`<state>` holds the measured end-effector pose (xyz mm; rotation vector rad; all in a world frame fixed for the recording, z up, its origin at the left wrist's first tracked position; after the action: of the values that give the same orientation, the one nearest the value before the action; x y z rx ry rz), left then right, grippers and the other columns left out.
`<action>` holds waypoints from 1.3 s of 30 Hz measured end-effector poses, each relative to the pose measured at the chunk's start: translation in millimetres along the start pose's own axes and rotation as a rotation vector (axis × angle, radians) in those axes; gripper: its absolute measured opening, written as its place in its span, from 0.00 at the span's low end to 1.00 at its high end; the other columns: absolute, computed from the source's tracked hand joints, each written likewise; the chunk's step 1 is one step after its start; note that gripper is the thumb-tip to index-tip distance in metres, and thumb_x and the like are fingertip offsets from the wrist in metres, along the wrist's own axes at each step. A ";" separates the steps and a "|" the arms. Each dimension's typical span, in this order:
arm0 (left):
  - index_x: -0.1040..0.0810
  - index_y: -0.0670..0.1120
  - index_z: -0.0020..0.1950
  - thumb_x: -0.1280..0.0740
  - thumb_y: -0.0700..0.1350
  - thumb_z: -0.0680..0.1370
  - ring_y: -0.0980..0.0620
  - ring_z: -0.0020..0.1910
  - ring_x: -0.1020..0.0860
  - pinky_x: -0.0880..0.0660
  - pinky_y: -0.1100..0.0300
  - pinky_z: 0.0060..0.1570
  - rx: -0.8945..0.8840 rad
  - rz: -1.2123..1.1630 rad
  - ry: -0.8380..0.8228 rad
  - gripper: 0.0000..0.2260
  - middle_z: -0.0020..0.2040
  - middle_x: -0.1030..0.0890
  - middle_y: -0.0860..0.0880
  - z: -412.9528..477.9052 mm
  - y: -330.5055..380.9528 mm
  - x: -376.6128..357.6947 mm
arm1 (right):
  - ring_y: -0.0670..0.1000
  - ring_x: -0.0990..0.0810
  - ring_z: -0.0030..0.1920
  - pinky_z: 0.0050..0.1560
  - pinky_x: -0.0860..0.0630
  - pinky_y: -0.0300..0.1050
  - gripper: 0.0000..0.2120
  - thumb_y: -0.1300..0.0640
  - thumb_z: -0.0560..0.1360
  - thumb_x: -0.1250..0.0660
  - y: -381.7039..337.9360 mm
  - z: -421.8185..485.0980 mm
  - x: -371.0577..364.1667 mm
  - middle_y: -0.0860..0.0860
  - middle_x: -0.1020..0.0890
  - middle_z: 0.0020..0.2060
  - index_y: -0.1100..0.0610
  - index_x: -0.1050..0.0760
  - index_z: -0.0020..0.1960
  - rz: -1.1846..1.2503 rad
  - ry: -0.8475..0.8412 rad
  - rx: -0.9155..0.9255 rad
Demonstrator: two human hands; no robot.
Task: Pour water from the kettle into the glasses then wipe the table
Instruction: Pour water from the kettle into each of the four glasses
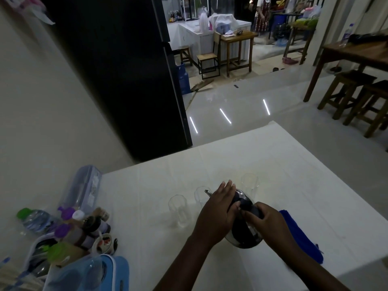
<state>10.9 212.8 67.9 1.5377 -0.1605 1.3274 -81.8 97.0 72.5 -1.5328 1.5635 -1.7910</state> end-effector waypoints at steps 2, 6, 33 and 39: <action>0.42 0.49 0.76 0.56 0.61 0.79 0.61 0.75 0.50 0.48 0.64 0.71 0.004 -0.008 0.004 0.29 0.77 0.42 0.53 0.6 -1.8 -1.8 | 0.49 0.21 0.34 0.32 0.27 0.41 0.10 0.49 0.71 0.31 0.5 2.4 0.4 0.51 0.20 0.31 0.53 0.26 0.36 -0.016 0.002 0.008; 0.41 0.48 0.76 0.56 0.62 0.79 0.61 0.75 0.49 0.46 0.61 0.72 0.020 -0.039 0.002 0.29 0.76 0.41 0.53 0.5 -5.9 -5.3 | 0.47 0.22 0.34 0.32 0.29 0.38 0.10 0.48 0.71 0.32 1.4 3.9 -0.7 0.48 0.21 0.31 0.49 0.29 0.34 -0.051 -0.001 0.007; 0.43 0.51 0.76 0.56 0.64 0.78 0.61 0.75 0.50 0.46 0.59 0.73 0.083 -0.129 -0.029 0.30 0.77 0.43 0.55 -0.2 -16.3 -13.4 | 0.43 0.23 0.38 0.36 0.27 0.35 0.06 0.49 0.72 0.33 5.4 9.3 -8.6 0.45 0.21 0.37 0.49 0.26 0.46 -0.098 0.024 -0.020; 0.44 0.51 0.76 0.55 0.63 0.79 0.62 0.75 0.51 0.46 0.58 0.73 0.094 -0.137 -0.019 0.28 0.77 0.43 0.56 -0.3 -15.4 -12.3 | 0.42 0.24 0.37 0.36 0.27 0.35 0.05 0.49 0.72 0.33 3.4 9.3 -8.0 0.44 0.22 0.36 0.48 0.27 0.45 -0.116 0.031 -0.005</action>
<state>16.3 213.7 49.0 1.6111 -0.0048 1.2273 -72.2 97.2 64.0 -1.6366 1.5227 -1.8822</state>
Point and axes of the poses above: each hand's wrist, its own z-axis towards the middle knuckle, its own x-axis out of the back of the hand, y = z × x, the point moved 4 cm from there along z, towards the middle knuckle
